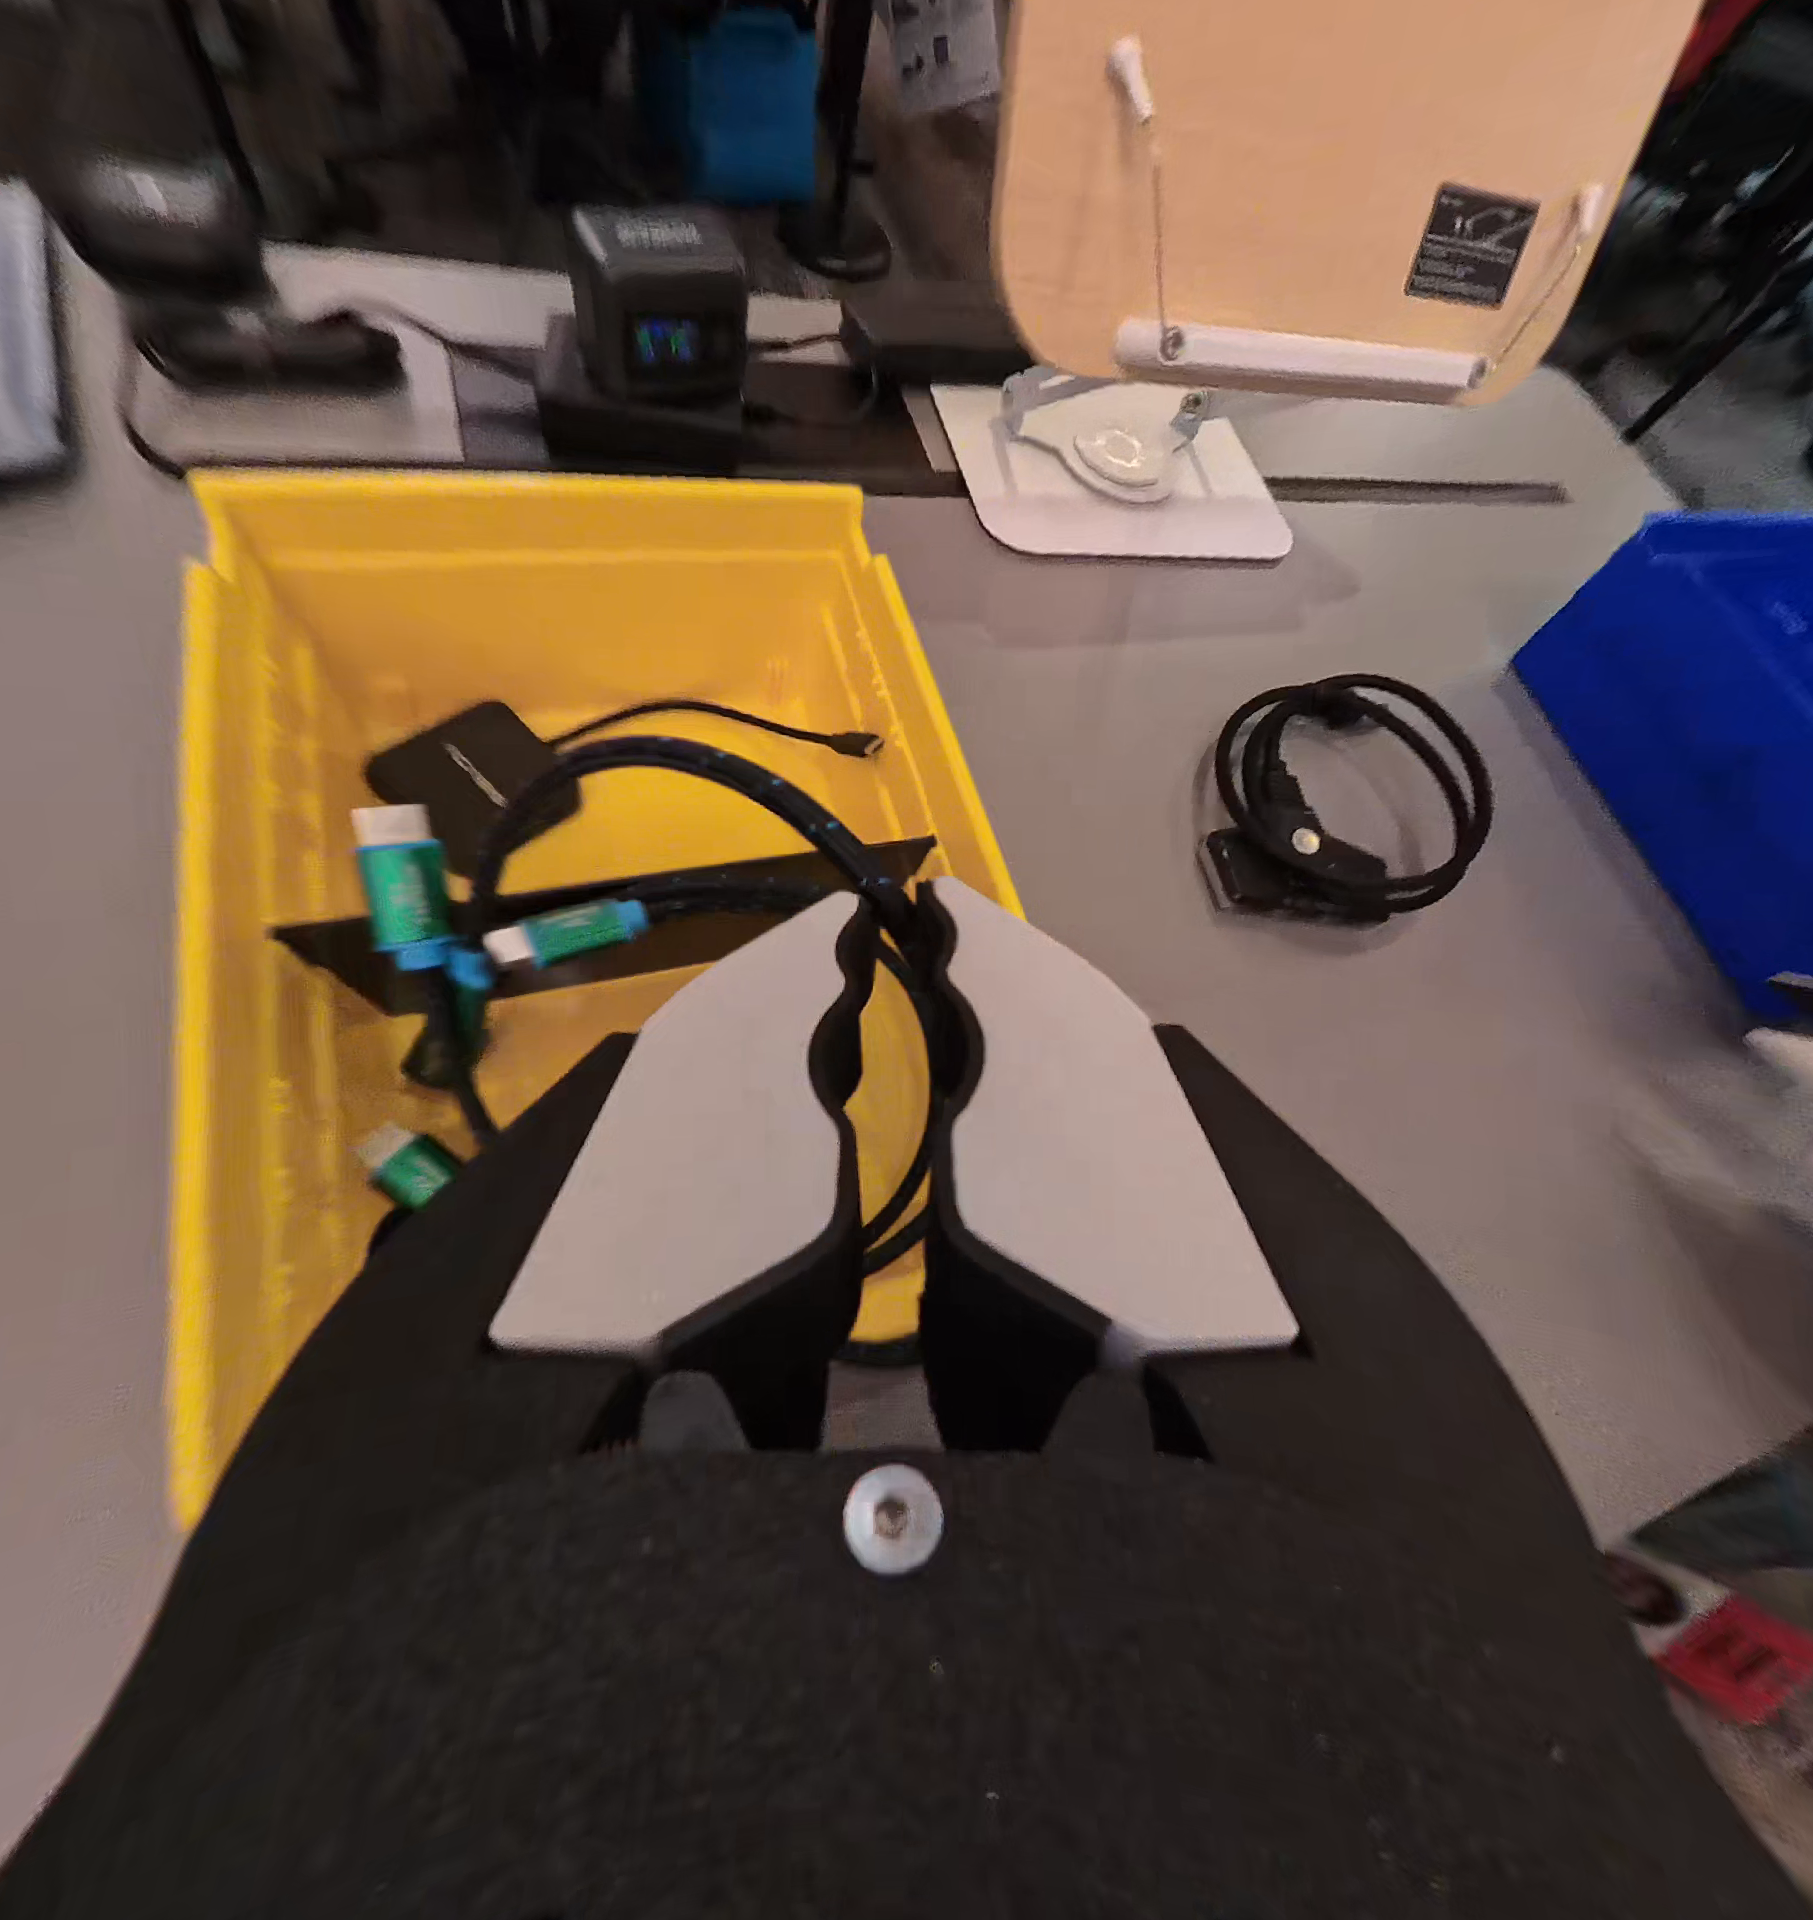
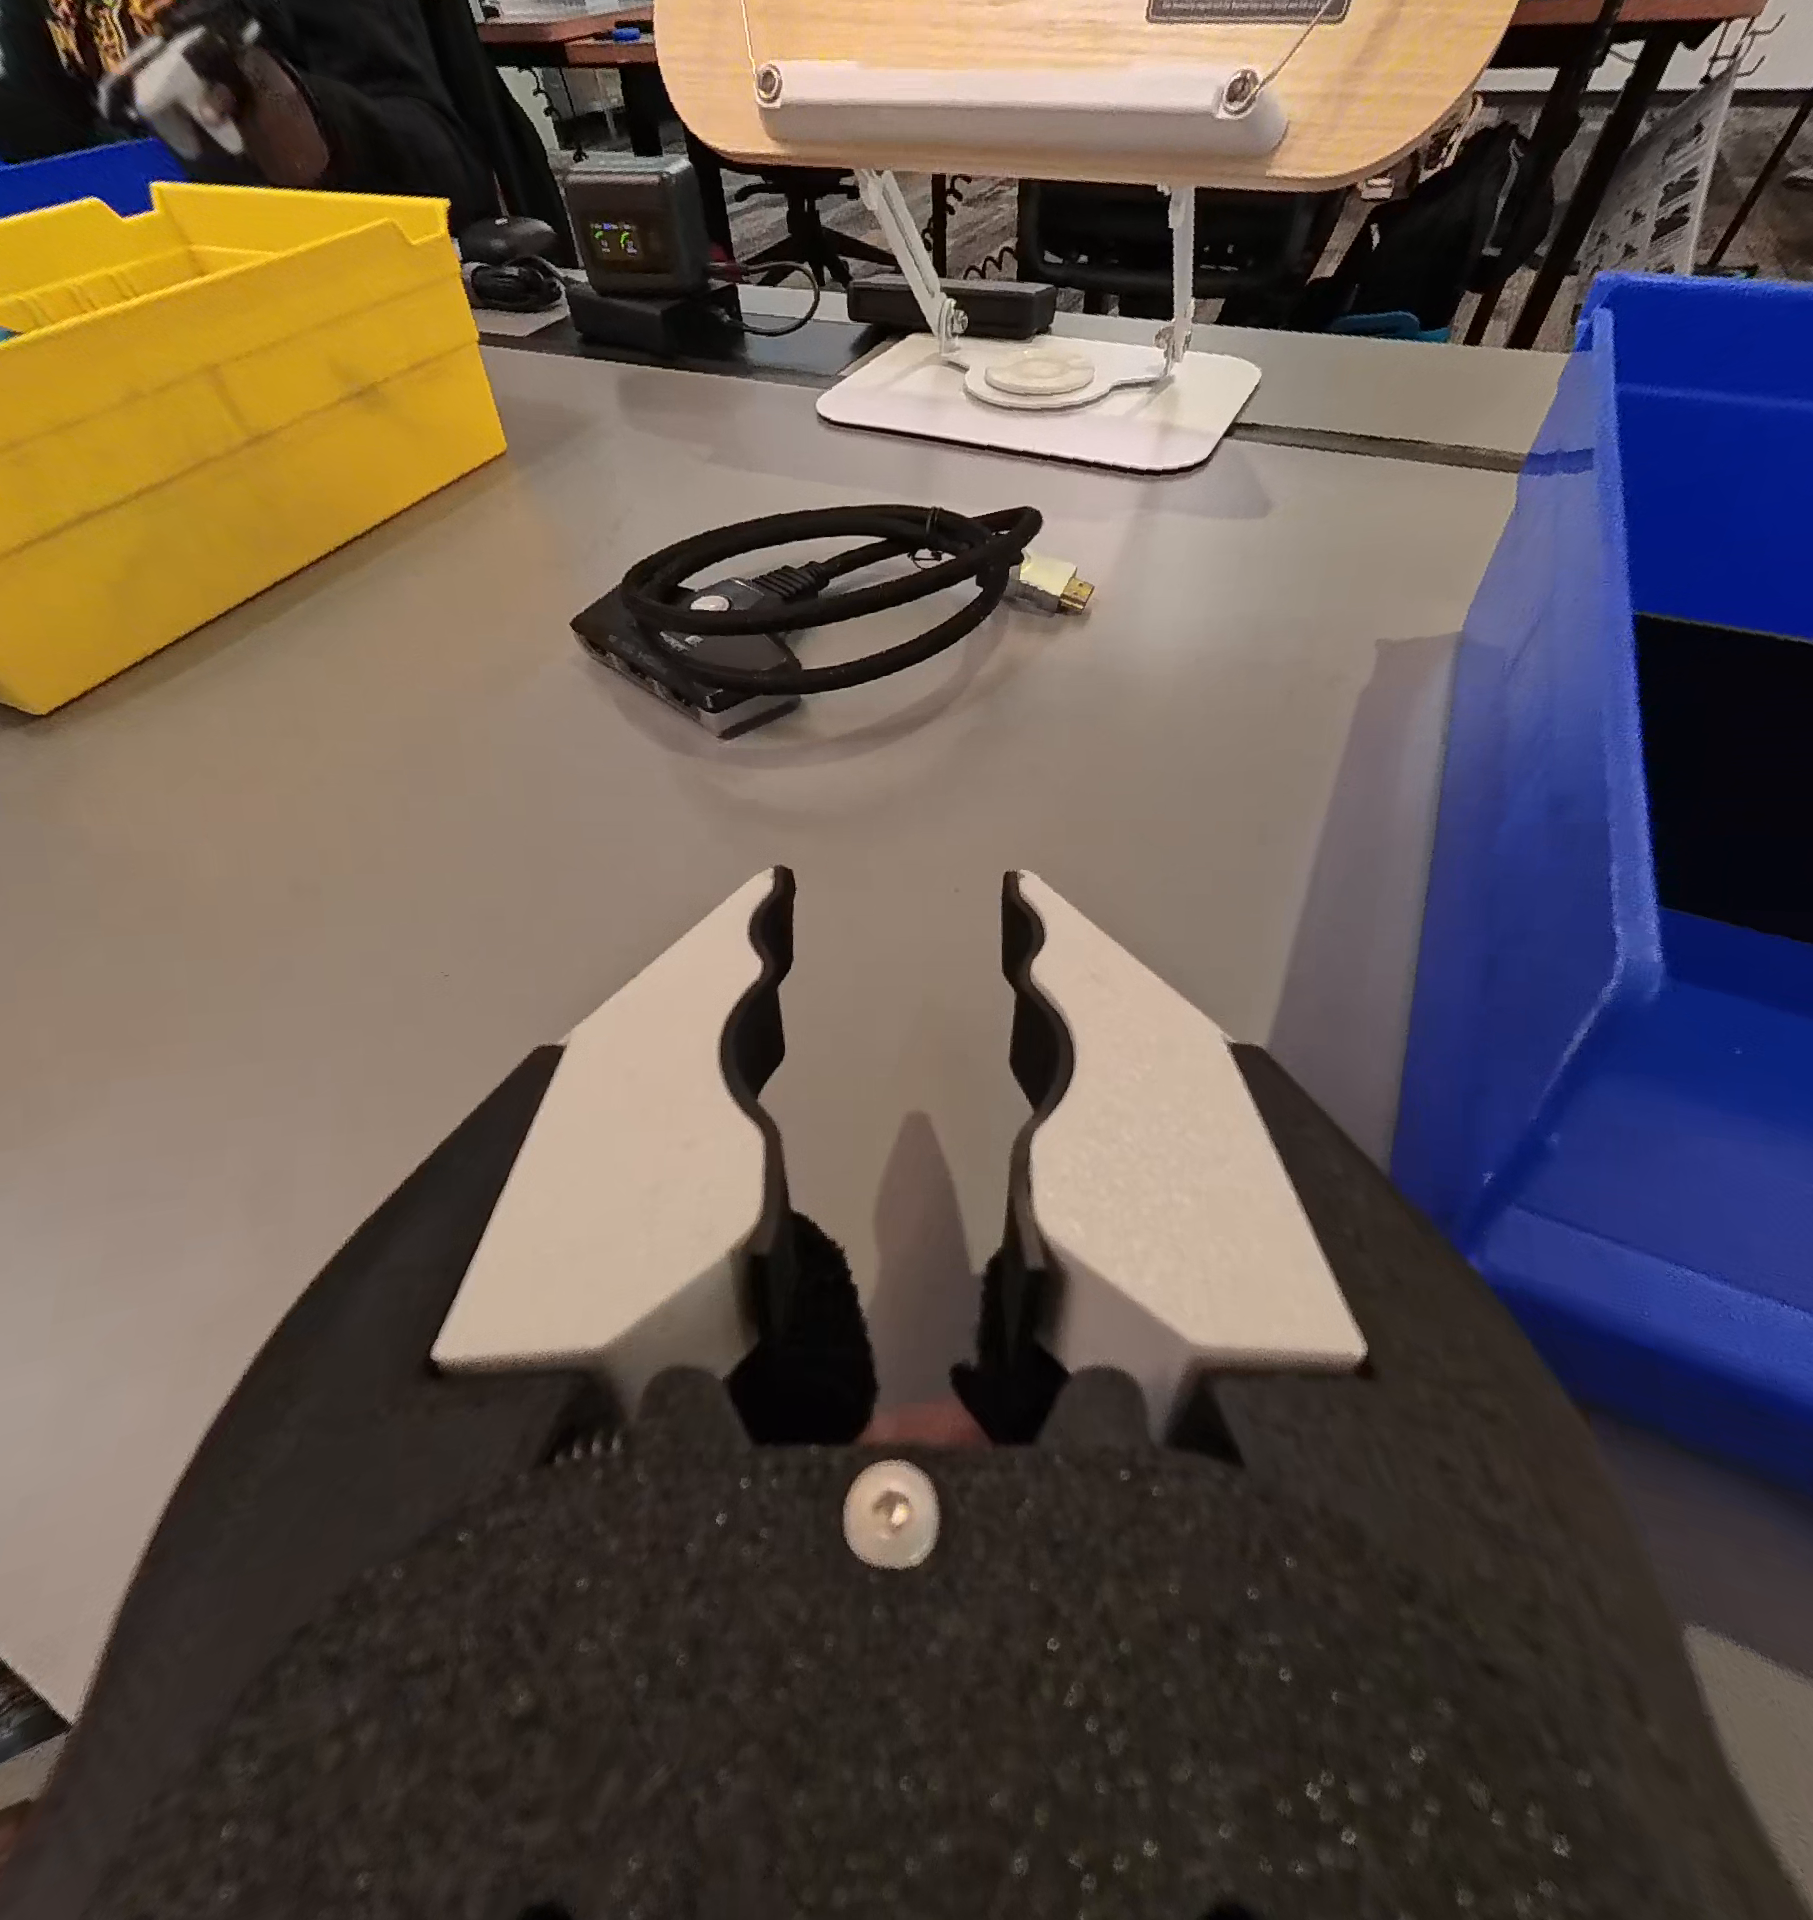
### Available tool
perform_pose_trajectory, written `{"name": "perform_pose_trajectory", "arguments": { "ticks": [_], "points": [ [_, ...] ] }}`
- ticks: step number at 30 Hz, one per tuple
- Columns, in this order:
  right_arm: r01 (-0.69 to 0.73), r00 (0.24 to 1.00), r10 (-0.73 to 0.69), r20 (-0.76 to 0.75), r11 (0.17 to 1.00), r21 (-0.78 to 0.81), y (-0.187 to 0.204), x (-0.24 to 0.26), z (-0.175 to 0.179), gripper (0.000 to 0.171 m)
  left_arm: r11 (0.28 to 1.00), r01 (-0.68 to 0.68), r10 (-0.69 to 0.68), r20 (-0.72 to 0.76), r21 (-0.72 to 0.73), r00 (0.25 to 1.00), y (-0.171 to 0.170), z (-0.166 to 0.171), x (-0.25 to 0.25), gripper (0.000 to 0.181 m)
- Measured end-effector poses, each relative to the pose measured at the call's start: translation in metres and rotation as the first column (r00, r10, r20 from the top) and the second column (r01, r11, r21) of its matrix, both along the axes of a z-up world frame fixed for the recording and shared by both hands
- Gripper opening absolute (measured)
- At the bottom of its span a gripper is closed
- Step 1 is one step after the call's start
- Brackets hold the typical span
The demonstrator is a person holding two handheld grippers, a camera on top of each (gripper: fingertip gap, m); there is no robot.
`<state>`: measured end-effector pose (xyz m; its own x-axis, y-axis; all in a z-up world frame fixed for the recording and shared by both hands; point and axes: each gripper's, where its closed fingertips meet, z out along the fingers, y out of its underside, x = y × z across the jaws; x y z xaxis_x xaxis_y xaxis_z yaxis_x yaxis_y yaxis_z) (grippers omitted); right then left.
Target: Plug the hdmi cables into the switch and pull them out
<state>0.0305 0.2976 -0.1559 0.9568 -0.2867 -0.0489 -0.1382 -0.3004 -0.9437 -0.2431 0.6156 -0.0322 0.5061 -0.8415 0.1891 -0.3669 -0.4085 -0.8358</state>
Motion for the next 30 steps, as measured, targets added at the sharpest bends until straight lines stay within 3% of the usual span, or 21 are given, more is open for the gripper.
{"name": "perform_pose_trajectory", "arguments": {
  "ticks": [3,5,10,16,23,27,30],
  "points": [
    [-0.005,1.000,0.005,0.006,1.000,-0.002,0.002,-0.002,0.000,0.039,0.982,0.062,-0.051,-0.066,0.177,0.997,-0.032,0.021,-0.002,0.006],
    [-0.013,1.000,0.013,0.012,1.000,-0.008,0.005,-0.005,-0.001,0.039,0.959,0.050,-0.005,-0.158,0.281,0.987,-0.041,0.022,-0.008,0.006],
    [-0.034,0.999,0.034,0.035,0.999,-0.011,0.008,-0.013,0.001,0.039,0.901,-0.048,0.194,-0.300,0.432,0.934,-0.010,0.014,-0.042,0.000],
    [-0.032,0.998,0.033,0.046,0.999,-0.011,0.006,-0.013,0.002,0.039,0.896,-0.153,0.268,-0.232,0.417,0.935,0.014,0.026,-0.074,0.000],
    [-0.027,0.998,0.029,0.056,0.999,-0.025,0.006,-0.013,-0.001,0.038,0.991,-0.055,0.057,-0.019,0.120,0.998,-0.017,-0.012,-0.031,0.000],
    [-0.033,0.997,0.036,0.074,0.999,-0.035,0.007,-0.015,-0.002,0.038,0.994,0.029,-0.020,0.080,-0.108,0.997,-0.023,-0.037,0.005,0.040],
    [-0.038,0.997,0.041,0.073,0.999,-0.038,0.007,-0.016,-0.003,0.038,0.958,0.103,-0.058,0.171,-0.269,0.984,-0.022,-0.047,0.034,0.047]
  ]
}}
